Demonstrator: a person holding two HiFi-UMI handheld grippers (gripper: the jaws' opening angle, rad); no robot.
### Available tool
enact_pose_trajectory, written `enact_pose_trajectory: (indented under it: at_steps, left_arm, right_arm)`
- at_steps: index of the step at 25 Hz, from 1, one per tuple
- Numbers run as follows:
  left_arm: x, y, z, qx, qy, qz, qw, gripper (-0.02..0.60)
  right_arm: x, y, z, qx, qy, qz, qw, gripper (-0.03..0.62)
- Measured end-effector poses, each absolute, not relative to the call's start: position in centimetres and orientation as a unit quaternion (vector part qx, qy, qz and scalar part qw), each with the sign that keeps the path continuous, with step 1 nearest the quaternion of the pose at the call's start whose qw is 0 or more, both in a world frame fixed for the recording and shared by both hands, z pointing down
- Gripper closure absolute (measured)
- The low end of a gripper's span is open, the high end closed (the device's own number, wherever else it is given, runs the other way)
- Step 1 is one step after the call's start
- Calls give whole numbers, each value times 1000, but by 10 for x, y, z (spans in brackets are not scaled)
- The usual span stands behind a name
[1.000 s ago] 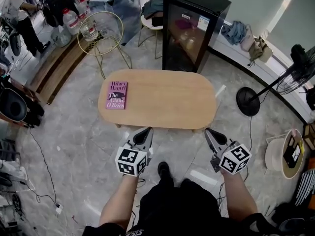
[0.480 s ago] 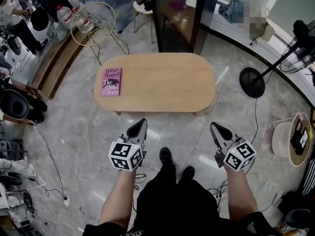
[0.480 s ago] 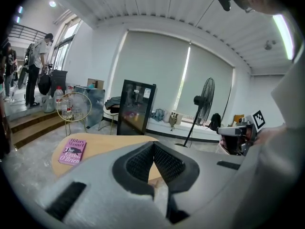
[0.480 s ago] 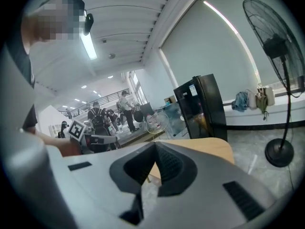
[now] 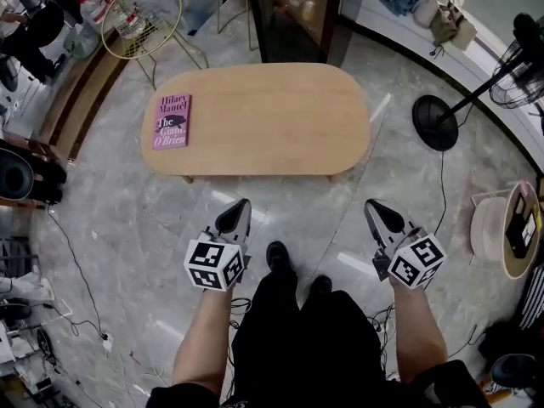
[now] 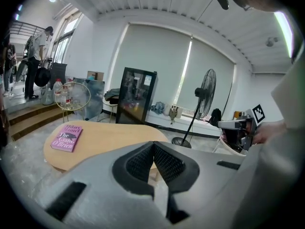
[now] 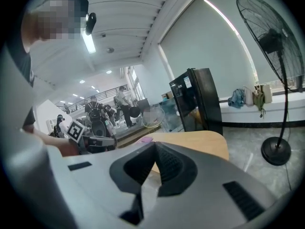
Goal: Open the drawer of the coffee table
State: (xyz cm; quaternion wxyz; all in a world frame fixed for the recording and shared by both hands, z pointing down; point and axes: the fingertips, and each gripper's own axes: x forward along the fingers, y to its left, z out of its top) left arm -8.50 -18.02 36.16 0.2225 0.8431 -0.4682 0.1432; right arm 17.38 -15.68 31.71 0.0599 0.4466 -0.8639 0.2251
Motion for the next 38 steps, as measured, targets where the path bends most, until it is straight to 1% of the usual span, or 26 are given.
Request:
enact_pose_trajectory:
  at_steps: [7,17,20,23,25,28,31,34,38]
  left_arm:
    - [-96,-203,440,838,-476,156,214,572]
    - [-94,-225,556,832,-485,154,220,572]
    - [-92,-235,586,835,-486,146,215,572]
    - [-91,-247,624,837,-486,146,207,572]
    - [-92,-255,652,840,-483,145,202,572]
    - [-93,-268,691,844,-479,147,193,572]
    - [-97,-273,726,844,-479,151,190,572]
    - [-102,-272,750,839,-486,153,191,572]
    - [-104,-274,765,833,-496,154,188,572]
  right_arm:
    - [158,-181,400,427,-877,206,74,588]
    - [159,-212,513,427,-880,196,73,586]
    - [165,-217,554,424,-883,184,85,560]
    - [179,-224,599,429,-883,162,100,557]
    - [190,-231,629,439,-880,144,108,537]
    - [206,-247,675,457,-873,134,105,513]
    - [213,-256,714,469,-867,136,99,502]
    - [217,-258,736,477,-862,137,104,485]
    - [226,-262,745,488,-855,136,107,444]
